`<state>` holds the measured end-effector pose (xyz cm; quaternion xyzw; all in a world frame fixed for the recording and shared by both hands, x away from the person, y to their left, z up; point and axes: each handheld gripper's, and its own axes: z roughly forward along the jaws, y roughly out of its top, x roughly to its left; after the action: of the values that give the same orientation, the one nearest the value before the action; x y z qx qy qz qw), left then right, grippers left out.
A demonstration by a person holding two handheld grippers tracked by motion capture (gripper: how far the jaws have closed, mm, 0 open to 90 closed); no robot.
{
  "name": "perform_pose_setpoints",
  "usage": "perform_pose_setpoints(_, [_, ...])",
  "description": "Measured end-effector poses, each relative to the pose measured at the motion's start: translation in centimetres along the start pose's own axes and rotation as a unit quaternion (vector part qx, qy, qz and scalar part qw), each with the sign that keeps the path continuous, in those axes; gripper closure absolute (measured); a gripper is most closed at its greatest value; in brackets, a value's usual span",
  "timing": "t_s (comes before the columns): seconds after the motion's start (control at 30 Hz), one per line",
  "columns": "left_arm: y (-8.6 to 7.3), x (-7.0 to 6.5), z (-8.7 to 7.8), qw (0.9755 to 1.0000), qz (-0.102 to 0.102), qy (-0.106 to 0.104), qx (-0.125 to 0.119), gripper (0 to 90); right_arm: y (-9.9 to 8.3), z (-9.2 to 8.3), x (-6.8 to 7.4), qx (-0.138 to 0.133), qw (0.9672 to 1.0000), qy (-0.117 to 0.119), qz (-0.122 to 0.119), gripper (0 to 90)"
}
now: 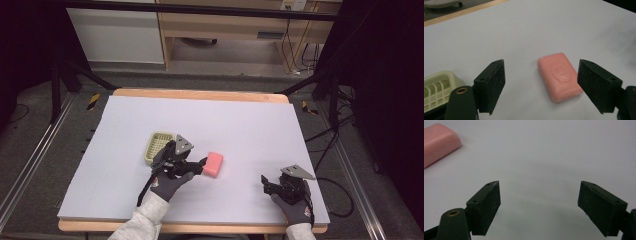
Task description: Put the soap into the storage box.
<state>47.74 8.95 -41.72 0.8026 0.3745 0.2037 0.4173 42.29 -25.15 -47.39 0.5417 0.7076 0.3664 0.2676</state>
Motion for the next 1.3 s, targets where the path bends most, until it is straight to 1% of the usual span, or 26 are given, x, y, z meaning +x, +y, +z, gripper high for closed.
perform_pose_setpoints(0.27, [0.3, -0.7, 1.0, 1.0000, 0.007, -0.003, 0.006, 21.7, 0.0, 0.0, 0.0, -0.001, 1.0000, 0.001, 0.001, 18.4])
perform_pose_setpoints(0.5, [0.3, -0.9, 1.9, 0.9999, 0.006, -0.003, 0.012, 21.6, 0.0, 0.0, 0.0, 0.000, 1.0000, 0.002, 0.002, 18.3])
perform_pose_setpoints(0.63, [0.3, -1.3, 2.4, 0.9999, 0.004, -0.006, 0.014, 21.6, 0.0, 0.0, 0.0, 0.000, 1.0000, 0.003, 0.002, 18.3])
perform_pose_setpoints(0.77, [0.4, -1.5, 2.9, 0.9998, 0.007, -0.007, 0.017, 21.7, 0.0, 0.0, 0.0, 0.000, 1.0000, 0.003, 0.003, 18.3])
perform_pose_setpoints(0.97, [0.5, -1.9, 3.8, 0.9997, 0.003, -0.008, 0.021, 21.8, 0.0, 0.0, -0.1, 0.000, 1.0000, 0.003, 0.003, 18.3])
perform_pose_setpoints(1.13, [0.4, -2.1, 4.4, 0.9996, 0.008, -0.007, 0.027, 21.7, 0.0, 0.0, -0.1, 0.001, 1.0000, 0.004, 0.003, 18.4])
perform_pose_setpoints(1.3, [0.3, -2.3, 4.9, 0.9995, 0.007, -0.008, 0.030, 21.7, 0.0, 0.0, 0.0, 0.001, 1.0000, 0.004, 0.002, 18.5])
